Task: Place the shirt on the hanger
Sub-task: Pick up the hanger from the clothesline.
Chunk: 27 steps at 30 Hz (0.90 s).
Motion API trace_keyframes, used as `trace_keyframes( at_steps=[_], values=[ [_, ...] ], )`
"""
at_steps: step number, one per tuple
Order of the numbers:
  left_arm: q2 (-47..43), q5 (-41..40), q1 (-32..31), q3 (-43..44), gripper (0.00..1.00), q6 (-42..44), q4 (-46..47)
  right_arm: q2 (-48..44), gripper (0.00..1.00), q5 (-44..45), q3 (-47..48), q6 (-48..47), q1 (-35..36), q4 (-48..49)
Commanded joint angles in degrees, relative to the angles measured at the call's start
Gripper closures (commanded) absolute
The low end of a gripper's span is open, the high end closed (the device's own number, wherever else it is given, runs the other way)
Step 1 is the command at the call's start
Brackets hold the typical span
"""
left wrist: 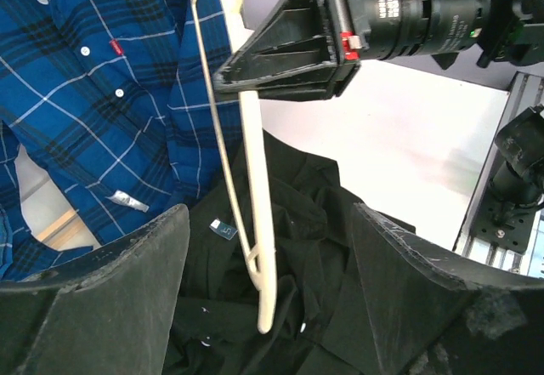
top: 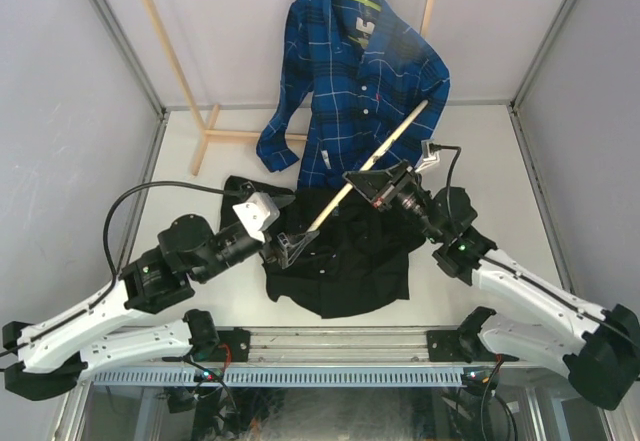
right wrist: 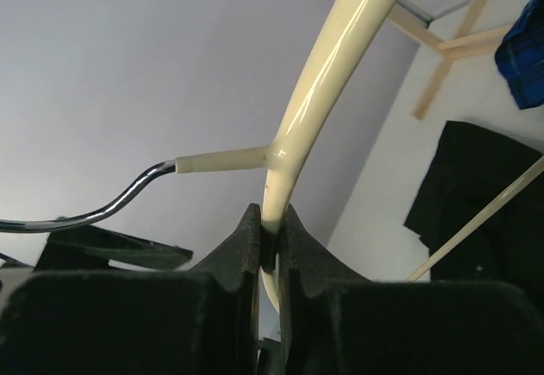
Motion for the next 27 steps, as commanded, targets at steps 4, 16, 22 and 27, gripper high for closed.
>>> trace_keyframes(
  at_steps=[4,16,22,27],
  values=[
    [-3.40,-3.11,0.10,-2.59,0.19,3.92,2.85,-5.71,1.00,-9.41,3.69,-21.39,-3.68,-18.85],
    [-5.62,-13.03,0.09,-12.34,0.17,24.59,16.35,-5.44,1.00,-33.59,12.90,-43.30,-7.81,-45.15],
    [-7.26,-6.00,0.16,-17.23,0.00,39.17,26.65,-6.42,1.00,-41.54,13.47,-43.57,-7.62,-45.94],
    [-5.33,-0.90,0.04,-19.29,0.00,54.84,32.43,-6.52,1.00,-45.03,13.41,-41.40,-7.09,-44.04]
  ],
)
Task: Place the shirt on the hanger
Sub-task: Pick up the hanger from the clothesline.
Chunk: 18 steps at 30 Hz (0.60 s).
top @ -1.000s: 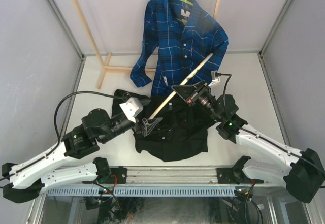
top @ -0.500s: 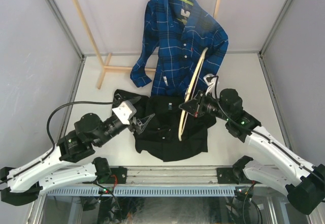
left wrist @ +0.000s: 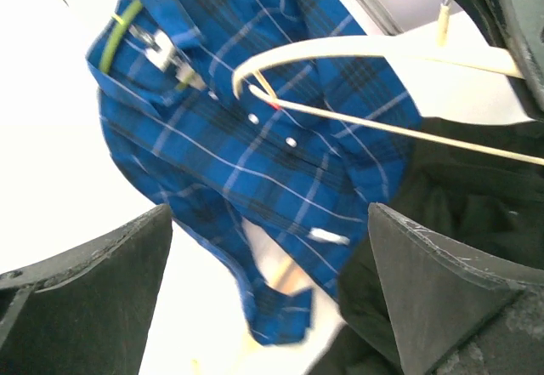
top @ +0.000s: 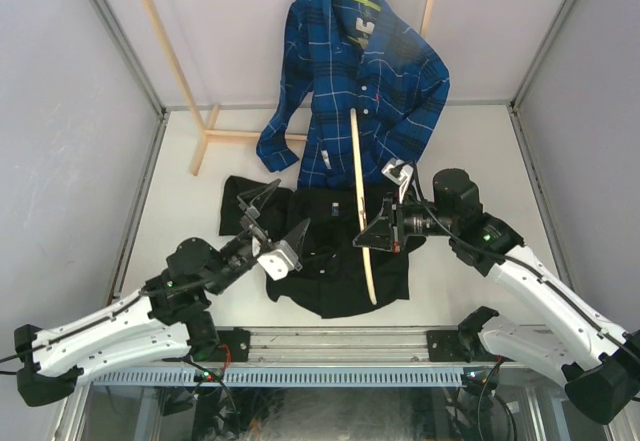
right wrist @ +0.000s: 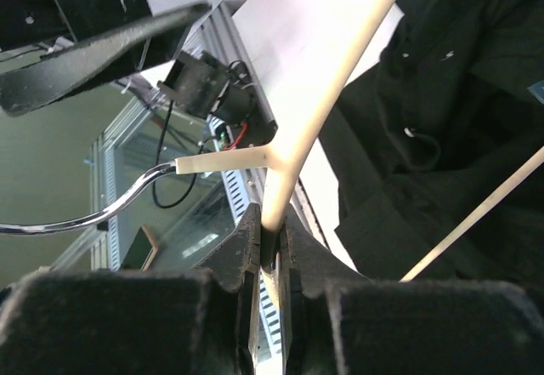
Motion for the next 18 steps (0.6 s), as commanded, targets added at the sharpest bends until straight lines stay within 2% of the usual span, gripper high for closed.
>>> trace_keyframes(
  at_steps=[1,4,8,14,18],
  values=[
    [1.61,5.66,0.03,-1.64,0.00,18.77,12.84,-1.38,1.00,-5.75,2.61,-0.05,0.55,3.48],
    [4.91,7.54,0.02,-1.57,0.01,27.07,14.65,-1.38,1.00,-6.20,2.60,1.00,1.87,4.64],
    [8.63,11.81,-0.05,-1.18,0.06,33.14,15.33,-0.79,1.00,-7.76,2.57,1.38,3.91,5.39],
    [9.95,13.98,-0.83,-0.35,0.13,38.11,10.19,-0.11,1.00,-7.06,4.98,-6.98,6.26,-5.36],
    [8.15,11.27,-2.41,-1.98,0.13,38.09,8.85,-0.01,1.00,1.02,7.28,-14.22,7.23,-12.81]
  ],
)
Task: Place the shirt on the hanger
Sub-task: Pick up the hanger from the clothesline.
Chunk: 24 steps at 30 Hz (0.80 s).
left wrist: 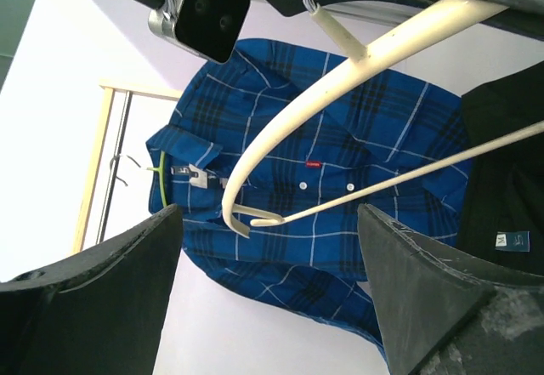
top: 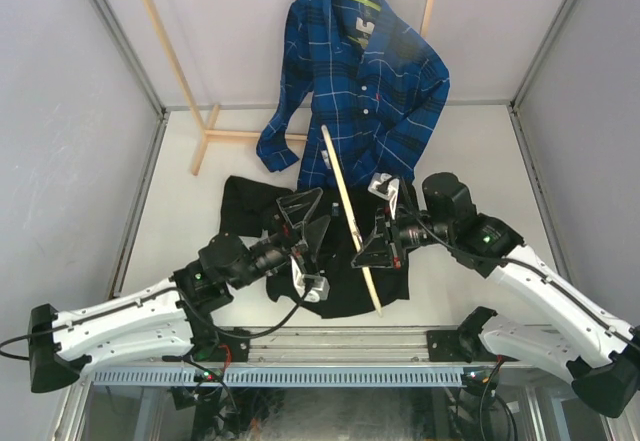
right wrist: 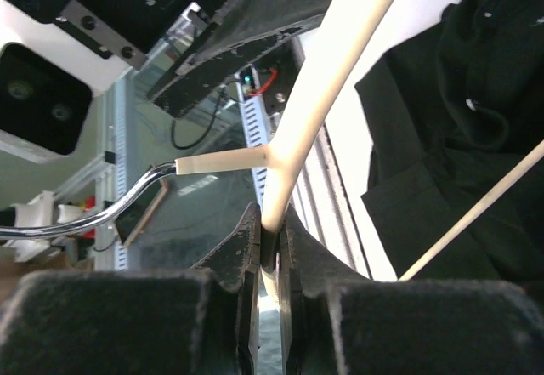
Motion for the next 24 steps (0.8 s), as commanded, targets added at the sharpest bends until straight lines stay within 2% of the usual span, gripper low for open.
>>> trace_keyframes(
  at_steps=[1,7,11,17,24],
  values=[
    [-2.96,-1.83,-1.99,-1.70,0.13,2.48,-0.10,-0.16,1.00,9.59,5.40,-10.46,1.18,-7.80],
    [-9.37,-2.17,-2.62,-4.83,0.13,-4.64,-3.16,1.70,1.00,21.45,10.75,-19.01,5.60,-17.38],
    [-11.30,-1.86,-2.62,-4.94,0.14,-5.99,-6.37,4.37,1.00,30.22,14.13,-24.29,12.19,-23.97],
    [-13.30,-1.95,-2.73,-5.20,0.15,-6.75,-8.98,11.07,1.00,46.90,19.42,-26.56,20.88,-33.29],
    [-12.27,-2.33,-2.85,-6.17,0.16,-4.62,-13.70,15.13,1.00,50.75,23.02,-28.53,25.61,-37.98]
  ],
)
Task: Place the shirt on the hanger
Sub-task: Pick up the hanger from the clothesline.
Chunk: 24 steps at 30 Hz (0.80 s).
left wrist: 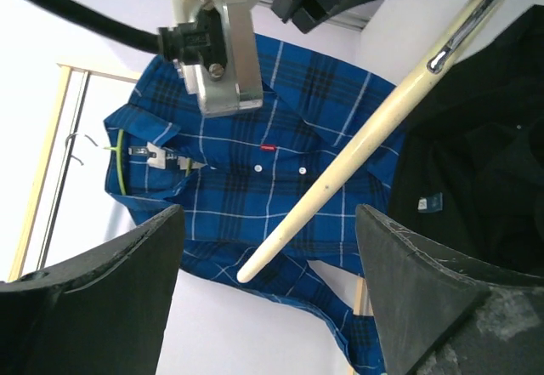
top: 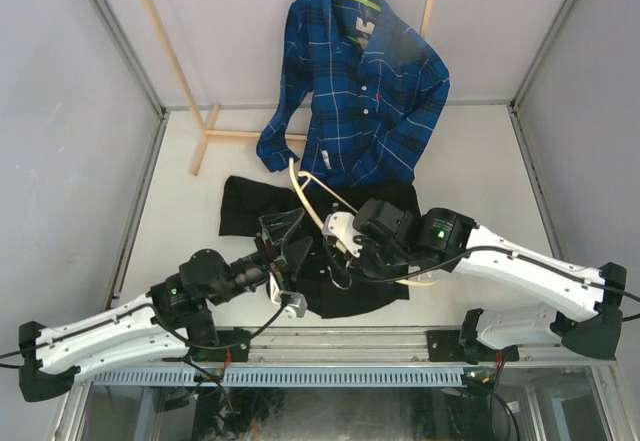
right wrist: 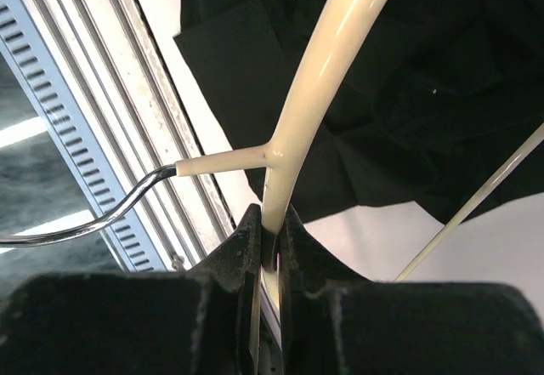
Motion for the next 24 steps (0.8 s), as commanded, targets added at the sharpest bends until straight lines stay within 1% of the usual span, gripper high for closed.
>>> trace_keyframes(
  at_steps=[1,5,8,14,18,21,24],
  values=[
    [1.51,-1.13,-0.39,-0.59,0.17,1.03,-3.88,0.16,1.00,4.88,4.45,-3.04,2.52,-2.88],
    [3.74,-1.45,-0.68,0.95,0.25,2.71,-9.52,0.63,1.00,3.13,5.38,-3.76,4.25,-4.74],
    [4.86,-2.27,-1.21,1.37,0.30,3.94,-11.74,0.86,1.00,1.60,5.53,-4.29,4.96,-6.10],
    [8.27,-7.18,-3.02,1.16,0.38,7.03,-13.62,2.69,1.00,-0.37,5.56,-4.92,6.05,-6.91],
    [9.11,-8.38,-3.52,0.80,0.42,7.56,-13.63,3.68,1.00,-1.14,5.57,-5.05,6.82,-6.66],
    [9.15,-8.48,-3.81,0.72,0.49,7.45,-13.63,3.80,1.00,-1.13,5.57,-5.12,7.37,-6.20],
    [9.29,-8.44,-3.99,0.72,0.60,7.12,-13.63,3.68,1.00,0.41,5.52,-5.31,7.75,-6.08]
  ],
)
